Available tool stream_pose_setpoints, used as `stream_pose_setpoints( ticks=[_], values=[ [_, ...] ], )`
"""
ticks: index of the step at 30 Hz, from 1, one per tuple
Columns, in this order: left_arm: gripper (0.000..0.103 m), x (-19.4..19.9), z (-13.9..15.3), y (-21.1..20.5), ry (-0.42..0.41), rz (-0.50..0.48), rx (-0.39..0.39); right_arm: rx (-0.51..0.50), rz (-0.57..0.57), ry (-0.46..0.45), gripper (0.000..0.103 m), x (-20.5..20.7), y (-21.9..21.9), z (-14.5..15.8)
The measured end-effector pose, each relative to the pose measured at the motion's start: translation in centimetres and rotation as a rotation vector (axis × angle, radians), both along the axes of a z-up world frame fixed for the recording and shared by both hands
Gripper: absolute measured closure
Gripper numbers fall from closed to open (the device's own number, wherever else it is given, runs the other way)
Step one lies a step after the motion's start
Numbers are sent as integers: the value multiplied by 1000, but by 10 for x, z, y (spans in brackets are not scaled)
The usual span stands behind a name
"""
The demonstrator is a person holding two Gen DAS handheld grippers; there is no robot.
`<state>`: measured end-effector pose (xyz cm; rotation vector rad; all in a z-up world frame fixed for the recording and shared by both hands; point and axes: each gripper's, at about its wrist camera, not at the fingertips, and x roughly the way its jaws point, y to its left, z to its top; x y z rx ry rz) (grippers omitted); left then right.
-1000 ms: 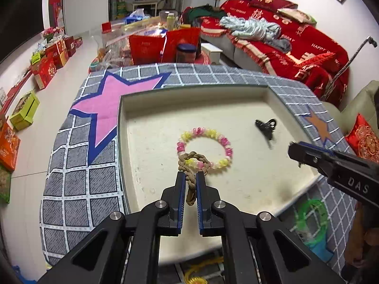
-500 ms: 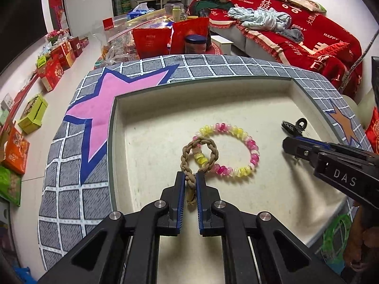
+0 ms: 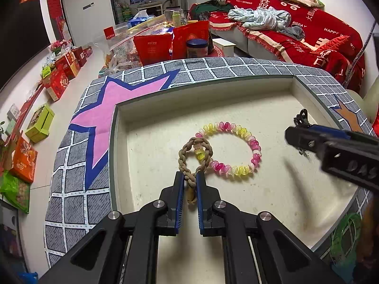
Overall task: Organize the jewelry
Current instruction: 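Carry the pendant with the right tool and braided bracelet with the left tool into the box, release both, then move both open tools back toward the remaining jewelry on the table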
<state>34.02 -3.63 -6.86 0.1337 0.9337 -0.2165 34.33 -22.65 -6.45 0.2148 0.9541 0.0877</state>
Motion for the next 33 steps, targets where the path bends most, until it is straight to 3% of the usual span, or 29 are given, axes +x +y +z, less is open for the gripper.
stream_pose_setpoints(
  ticks=[3,5,6,7,15,20,26,33],
  values=[
    [76,-2,0,1,-6,4,0,39,-15,-32,45,-11,-6,14],
    [47,-4,1,0,-6,1,-3,59,-23,-47,45,-19,-8,21],
    [13,-5,2,0,-10,1,-11,66,-28,-53,45,-23,-10,25],
    [5,-9,6,1,-35,3,-27,71,-30,-57,45,-26,-11,27],
    [5,-26,31,1,-94,-4,-27,90,-45,-59,39,-61,-19,35],
    [0,-49,45,13,-143,7,-28,98,-50,-67,21,-87,-21,39],
    [0,-77,49,31,-114,5,-41,107,-51,-49,20,-115,-22,39],
    [0,-110,33,56,-71,41,-44,108,-50,-8,20,-153,-22,27]
  ],
)
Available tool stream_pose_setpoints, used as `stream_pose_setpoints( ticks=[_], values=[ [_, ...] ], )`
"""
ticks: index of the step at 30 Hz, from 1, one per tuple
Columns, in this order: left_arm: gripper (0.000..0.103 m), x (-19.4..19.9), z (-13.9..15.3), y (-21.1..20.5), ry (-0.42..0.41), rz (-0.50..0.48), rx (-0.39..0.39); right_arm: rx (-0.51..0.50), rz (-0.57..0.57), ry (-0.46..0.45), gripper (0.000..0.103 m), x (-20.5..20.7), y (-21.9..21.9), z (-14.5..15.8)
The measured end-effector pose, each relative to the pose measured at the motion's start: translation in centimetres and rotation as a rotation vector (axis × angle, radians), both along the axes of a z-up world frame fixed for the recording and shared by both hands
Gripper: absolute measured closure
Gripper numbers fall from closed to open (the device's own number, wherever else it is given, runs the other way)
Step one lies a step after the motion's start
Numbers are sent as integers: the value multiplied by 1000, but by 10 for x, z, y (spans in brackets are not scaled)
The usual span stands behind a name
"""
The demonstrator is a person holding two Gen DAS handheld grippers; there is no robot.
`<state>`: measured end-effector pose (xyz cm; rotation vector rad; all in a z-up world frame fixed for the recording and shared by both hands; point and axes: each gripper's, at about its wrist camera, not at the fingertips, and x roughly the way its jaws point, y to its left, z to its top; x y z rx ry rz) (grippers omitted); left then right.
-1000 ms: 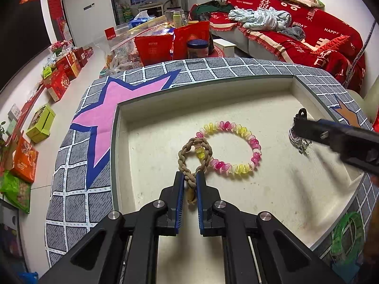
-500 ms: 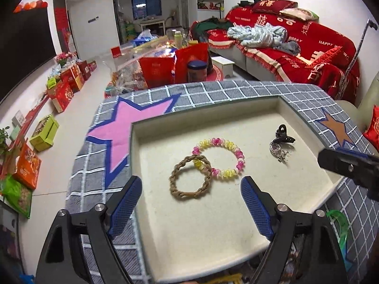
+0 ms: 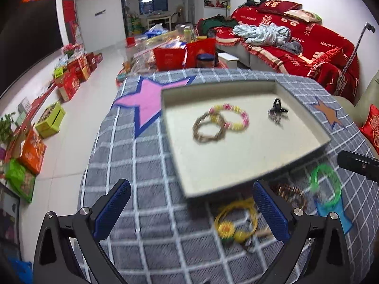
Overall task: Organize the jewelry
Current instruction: 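Move both open tools back toward the remaining jewelry on the table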
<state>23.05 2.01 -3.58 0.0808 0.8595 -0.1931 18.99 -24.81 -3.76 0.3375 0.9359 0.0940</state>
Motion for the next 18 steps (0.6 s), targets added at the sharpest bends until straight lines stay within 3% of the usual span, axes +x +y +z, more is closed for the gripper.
stream_pose_setpoints(
  ticks=[11,18],
  values=[
    [0,-23,-31,13,120,12,-31,-45,13,44,20,-49,9,-23],
    [0,-25,-38,12,133,17,-24,-103,10,76,20,-81,17,-38]
  ],
)
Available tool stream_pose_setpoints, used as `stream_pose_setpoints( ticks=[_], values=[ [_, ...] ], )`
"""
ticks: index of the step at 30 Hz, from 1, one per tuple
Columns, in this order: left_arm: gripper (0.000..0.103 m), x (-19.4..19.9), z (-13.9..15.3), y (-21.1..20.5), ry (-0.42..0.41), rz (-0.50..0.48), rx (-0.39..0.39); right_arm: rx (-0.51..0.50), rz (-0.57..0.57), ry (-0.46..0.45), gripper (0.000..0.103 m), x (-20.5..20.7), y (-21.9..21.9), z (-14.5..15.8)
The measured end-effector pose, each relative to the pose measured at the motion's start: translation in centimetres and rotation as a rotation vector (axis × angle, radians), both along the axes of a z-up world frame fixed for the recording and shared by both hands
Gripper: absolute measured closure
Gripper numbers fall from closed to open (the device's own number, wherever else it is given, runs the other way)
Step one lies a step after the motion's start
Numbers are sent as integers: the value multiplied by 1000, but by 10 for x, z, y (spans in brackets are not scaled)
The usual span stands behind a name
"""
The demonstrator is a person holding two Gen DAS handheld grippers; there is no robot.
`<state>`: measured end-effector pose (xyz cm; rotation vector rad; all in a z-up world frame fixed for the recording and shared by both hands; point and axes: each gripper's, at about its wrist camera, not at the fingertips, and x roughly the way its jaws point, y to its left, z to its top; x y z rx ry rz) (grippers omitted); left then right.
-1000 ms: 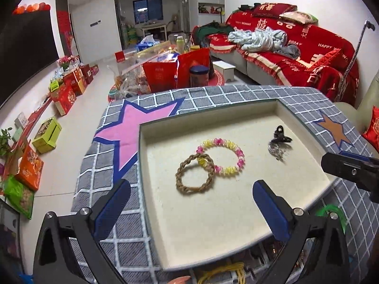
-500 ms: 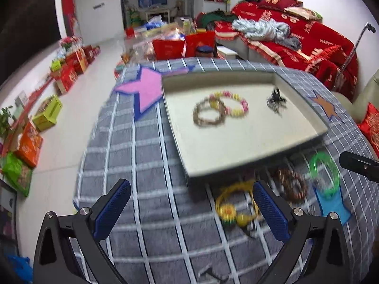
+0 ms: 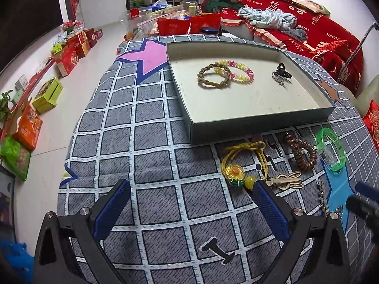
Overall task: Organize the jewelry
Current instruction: 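Move both open tools back toward the remaining jewelry on the table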
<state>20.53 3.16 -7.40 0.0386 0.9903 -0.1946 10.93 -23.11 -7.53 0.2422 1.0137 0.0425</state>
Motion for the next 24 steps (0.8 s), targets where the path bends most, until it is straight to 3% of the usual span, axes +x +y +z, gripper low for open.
stream_pose_setpoints(
  ticks=[19,24],
  values=[
    [0,1,-7,-15,27,89,-25,-106,29,10,20,-22,20,-11],
    [0,4,-7,-19,26,114,-19,-145,43,7,27,-20,33,-13]
  ],
)
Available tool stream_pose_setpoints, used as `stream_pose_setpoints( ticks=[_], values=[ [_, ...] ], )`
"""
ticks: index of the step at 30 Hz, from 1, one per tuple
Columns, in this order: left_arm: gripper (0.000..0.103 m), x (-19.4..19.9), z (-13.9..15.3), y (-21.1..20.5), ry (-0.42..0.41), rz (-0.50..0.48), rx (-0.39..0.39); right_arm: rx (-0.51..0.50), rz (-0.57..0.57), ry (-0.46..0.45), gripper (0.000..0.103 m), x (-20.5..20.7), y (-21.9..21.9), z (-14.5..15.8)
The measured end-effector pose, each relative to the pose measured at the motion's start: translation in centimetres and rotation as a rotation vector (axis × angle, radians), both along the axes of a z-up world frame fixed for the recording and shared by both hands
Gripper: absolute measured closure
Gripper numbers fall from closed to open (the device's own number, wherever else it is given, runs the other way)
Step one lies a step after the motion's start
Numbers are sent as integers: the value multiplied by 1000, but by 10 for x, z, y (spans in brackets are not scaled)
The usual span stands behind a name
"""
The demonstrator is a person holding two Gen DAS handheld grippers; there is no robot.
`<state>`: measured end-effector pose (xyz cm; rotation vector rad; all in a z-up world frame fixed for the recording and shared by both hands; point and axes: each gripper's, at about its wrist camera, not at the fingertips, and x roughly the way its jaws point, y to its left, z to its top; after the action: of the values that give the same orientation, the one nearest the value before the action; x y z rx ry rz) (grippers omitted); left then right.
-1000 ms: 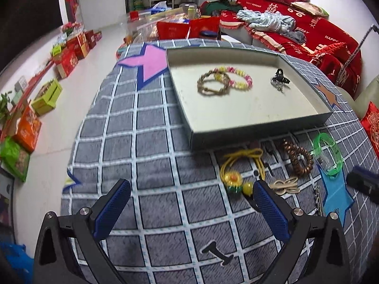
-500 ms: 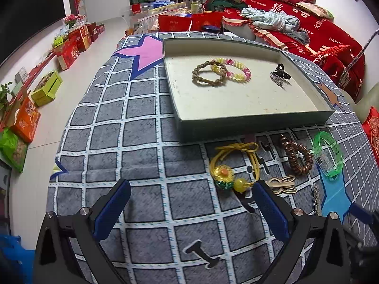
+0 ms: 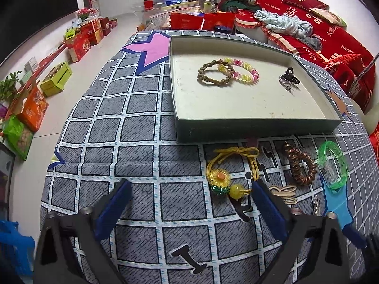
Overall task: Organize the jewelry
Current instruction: 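Move both open tools back toward the remaining jewelry on the table, then grasp the yellow flower hair tie with the left tool while the right tool grasps the heart ring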
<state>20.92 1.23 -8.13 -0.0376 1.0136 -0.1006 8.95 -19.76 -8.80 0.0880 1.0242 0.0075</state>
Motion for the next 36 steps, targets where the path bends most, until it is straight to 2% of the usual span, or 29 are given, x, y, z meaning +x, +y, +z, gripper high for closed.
stream_pose_setpoints(
  ticks=[3,5,8,13,15,17,19,21,23,24,27,28,29,36],
  values=[
    [0,2,-2,-1,12,27,-8,-28,-5,-7,35,1,4,0],
    [5,1,-1,-4,1,38,9,-47,-12,-12,45,1,5,0],
    [14,-1,0,-10,-8,29,26,-59,-12,-16,53,2,6,1],
    [30,-6,1,-17,-22,-7,35,-64,-5,-20,58,1,7,1],
    [36,-7,2,-18,-23,-21,30,-65,-2,-23,62,1,8,1],
    [42,-8,2,-20,-25,-36,27,-64,1,-25,71,1,9,1],
    [48,-10,3,-20,-28,-44,21,-63,2,-25,72,1,9,1],
    [49,-11,3,-20,-34,-53,12,-57,0,-27,72,1,9,2],
    [59,-13,4,-19,-39,-61,2,-50,-2,-26,72,1,8,2],
    [69,-13,4,-18,-39,-67,-5,-44,-3,-24,72,0,8,2],
    [72,-15,5,-17,-40,-89,-21,-18,-6,-22,74,-1,4,3],
    [72,-16,5,-17,-44,-95,-26,-9,-8,-22,82,-1,2,3],
    [72,-18,6,-16,-47,-101,-34,0,-10,-18,84,-1,0,3],
    [72,-25,12,-10,-63,-130,-77,58,-29,-18,84,-5,-11,3]
  ],
)
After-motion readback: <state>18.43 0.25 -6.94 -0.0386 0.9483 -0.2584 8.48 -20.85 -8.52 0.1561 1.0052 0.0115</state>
